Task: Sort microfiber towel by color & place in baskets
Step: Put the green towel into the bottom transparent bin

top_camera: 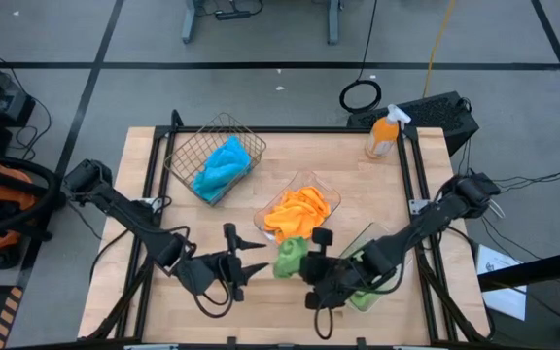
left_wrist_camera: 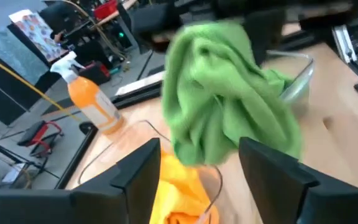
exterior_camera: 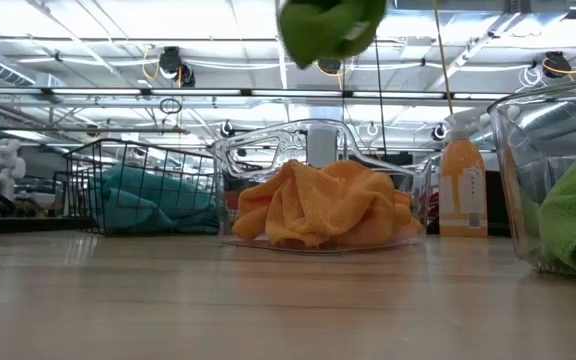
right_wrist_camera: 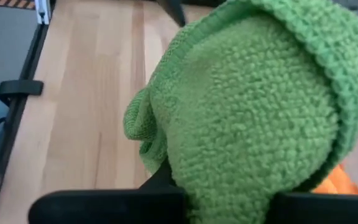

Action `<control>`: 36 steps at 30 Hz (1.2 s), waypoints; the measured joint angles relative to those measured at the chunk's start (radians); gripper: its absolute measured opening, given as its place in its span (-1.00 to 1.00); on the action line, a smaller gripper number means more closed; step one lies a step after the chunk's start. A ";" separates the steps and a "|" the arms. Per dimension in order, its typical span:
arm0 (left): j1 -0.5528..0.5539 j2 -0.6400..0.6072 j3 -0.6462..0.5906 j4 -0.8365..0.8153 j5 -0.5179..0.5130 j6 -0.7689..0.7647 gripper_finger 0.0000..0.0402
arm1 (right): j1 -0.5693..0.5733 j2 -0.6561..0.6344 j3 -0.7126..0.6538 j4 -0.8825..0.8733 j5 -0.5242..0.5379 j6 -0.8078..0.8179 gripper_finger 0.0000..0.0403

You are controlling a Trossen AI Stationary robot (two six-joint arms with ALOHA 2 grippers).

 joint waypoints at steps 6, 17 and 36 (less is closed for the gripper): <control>-0.001 0.001 0.000 -0.120 -0.001 -0.050 0.21 | 0.062 -0.076 0.024 -0.310 -0.082 0.299 -0.93; 0.017 0.002 -0.003 -0.203 -0.007 -0.169 0.22 | 0.228 -0.116 0.035 -0.845 -0.244 0.933 -0.93; 0.020 0.002 -0.003 -0.202 -0.007 -0.178 0.22 | 0.221 -0.113 -0.318 -0.715 -0.429 1.045 -0.85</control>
